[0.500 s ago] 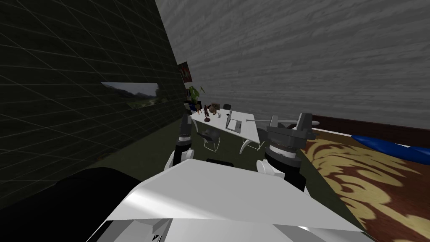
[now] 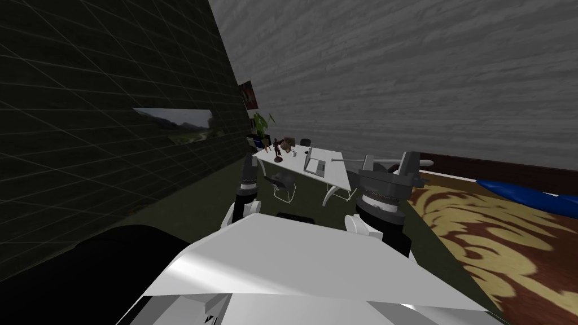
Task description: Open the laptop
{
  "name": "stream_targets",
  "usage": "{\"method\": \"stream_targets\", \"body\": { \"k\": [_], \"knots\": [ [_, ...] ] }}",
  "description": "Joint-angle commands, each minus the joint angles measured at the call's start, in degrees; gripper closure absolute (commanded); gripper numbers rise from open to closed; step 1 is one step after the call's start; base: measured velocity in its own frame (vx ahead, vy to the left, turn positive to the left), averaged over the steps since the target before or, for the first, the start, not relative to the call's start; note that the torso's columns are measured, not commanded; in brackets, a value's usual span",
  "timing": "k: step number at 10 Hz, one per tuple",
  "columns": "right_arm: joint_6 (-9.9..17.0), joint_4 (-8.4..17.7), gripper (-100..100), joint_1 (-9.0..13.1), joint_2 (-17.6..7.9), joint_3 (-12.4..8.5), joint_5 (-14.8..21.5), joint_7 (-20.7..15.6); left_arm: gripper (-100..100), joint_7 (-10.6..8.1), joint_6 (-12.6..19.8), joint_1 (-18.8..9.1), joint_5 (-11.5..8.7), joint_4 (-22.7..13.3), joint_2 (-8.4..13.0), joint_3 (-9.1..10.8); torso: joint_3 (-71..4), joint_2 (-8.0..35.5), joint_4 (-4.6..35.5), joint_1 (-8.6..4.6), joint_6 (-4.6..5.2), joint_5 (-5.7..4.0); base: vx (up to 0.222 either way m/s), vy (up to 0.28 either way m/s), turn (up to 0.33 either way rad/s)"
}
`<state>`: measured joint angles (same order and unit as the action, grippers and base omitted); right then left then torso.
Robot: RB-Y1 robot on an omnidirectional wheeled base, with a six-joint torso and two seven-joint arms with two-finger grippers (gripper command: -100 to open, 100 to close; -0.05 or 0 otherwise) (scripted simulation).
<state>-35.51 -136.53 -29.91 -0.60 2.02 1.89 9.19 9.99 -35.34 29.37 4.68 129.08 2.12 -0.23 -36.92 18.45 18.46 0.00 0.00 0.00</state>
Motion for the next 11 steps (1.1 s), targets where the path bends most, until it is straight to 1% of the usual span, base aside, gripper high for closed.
{"method": "stream_targets", "body": {
  "k": [1, 4, 5, 6, 7, 9, 11],
  "knots": [
    [0.00, 0.00, 0, 0.00, 0.00, 0.00, 0.00, 0.00, 0, 0.00, 0.00, 0.00, 0.00, 0.00, 0.00, 0.00, -8.44, 4.24, 4.23, 0.00, 0.00, 0.00, 0.000, 0.000, 0.000],
    [0.00, 0.00, 0, 0.00, 0.00, 0.00, 0.00, 0.00, 0, 0.00, 0.00, 0.00, 0.00, 0.00, 0.00, 0.00, -33.81, 16.93, 16.92, 0.00, 0.00, 0.00, 0.000, 0.000, 0.000],
    [1.03, 1.47, -100, 0.16, -2.70, -0.66, 0.77, -1.03, 0, 0.00, 0.00, 0.00, 0.00, 0.00, 0.00, 0.00, -42.27, 21.16, 21.14, 0.00, 0.00, 0.00, -0.005, 0.047, 0.023],
    [1.71, 2.41, -100, 0.25, -3.96, -1.09, 1.29, -1.70, 0, 0.00, 0.00, 0.00, 0.00, -0.02, -0.01, -0.01, -46.20, 23.12, 23.04, 0.13, -0.01, 0.03, -0.025, 0.085, 0.019],
    [2.54, 3.55, -100, 0.34, -5.28, -1.62, 1.92, -2.51, 0, 0.00, 0.00, 0.00, 0.00, -0.02, -0.01, -0.01, -47.30, 23.69, 23.61, 0.21, 0.00, 0.06, -0.023, 0.094, 0.016],
    [4.65, 6.34, -100, 0.54, -8.01, -2.93, 3.54, -4.54, 0, 0.00, 0.00, 0.00, 0.00, -0.02, -0.01, -0.01, -47.63, 23.82, 23.81, 0.07, -0.01, 0.02, -0.027, 0.112, 0.021],
    [7.24, 9.65, -100, 0.74, -10.93, -4.55, 5.56, -7.03, 0, 0.00, 0.00, 0.00, 0.00, -0.02, -0.01, -0.01, -47.64, 23.86, 23.84, 0.03, 0.00, 0.01, -0.037, 0.134, 0.021]
  ]
}}
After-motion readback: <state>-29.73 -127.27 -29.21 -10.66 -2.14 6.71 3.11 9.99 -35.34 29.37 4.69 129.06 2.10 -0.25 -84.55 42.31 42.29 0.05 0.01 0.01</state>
